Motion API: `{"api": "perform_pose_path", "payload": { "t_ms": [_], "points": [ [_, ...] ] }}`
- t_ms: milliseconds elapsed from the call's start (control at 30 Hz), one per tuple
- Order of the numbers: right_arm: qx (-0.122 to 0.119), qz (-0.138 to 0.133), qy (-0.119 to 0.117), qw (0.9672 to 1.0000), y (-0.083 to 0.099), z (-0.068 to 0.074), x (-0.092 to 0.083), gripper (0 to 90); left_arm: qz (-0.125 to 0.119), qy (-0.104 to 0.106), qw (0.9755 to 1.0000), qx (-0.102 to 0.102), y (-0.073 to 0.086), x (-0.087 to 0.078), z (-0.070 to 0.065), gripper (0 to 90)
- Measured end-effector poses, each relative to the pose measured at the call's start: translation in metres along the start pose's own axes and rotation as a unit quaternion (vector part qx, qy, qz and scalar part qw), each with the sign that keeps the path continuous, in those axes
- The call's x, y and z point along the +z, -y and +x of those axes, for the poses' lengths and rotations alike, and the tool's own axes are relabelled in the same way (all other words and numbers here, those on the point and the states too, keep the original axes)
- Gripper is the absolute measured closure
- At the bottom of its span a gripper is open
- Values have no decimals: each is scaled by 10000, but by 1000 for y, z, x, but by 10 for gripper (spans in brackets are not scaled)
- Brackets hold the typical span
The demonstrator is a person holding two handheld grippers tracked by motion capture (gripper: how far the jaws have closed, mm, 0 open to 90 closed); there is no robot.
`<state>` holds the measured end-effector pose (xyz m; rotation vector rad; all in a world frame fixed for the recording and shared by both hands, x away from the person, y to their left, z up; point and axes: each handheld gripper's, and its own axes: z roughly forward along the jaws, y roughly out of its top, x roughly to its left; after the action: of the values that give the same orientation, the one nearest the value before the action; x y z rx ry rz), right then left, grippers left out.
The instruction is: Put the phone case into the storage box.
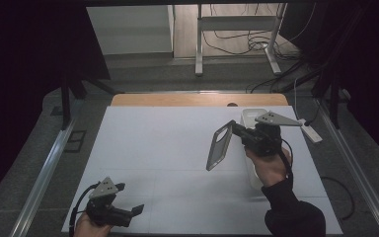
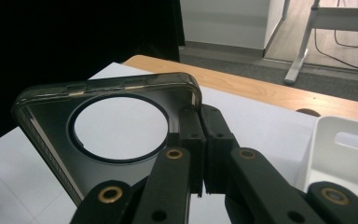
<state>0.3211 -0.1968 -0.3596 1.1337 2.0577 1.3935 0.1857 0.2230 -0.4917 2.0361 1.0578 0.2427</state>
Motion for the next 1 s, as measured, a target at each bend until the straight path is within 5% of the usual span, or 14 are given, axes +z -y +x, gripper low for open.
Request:
{"api": "perform_pose_path", "payload": {
  "t_ms": [600, 1000],
  "points": [
    [51, -76, 386, 9992, -18, -23, -2, 888, -100, -451, 9988, -154, 16, -17, 12, 0],
    [94, -80, 734, 9972, -25, -44, -4, 888, -68, -543, 9984, -142, 17, -18, 13, 0]
  ]
}}
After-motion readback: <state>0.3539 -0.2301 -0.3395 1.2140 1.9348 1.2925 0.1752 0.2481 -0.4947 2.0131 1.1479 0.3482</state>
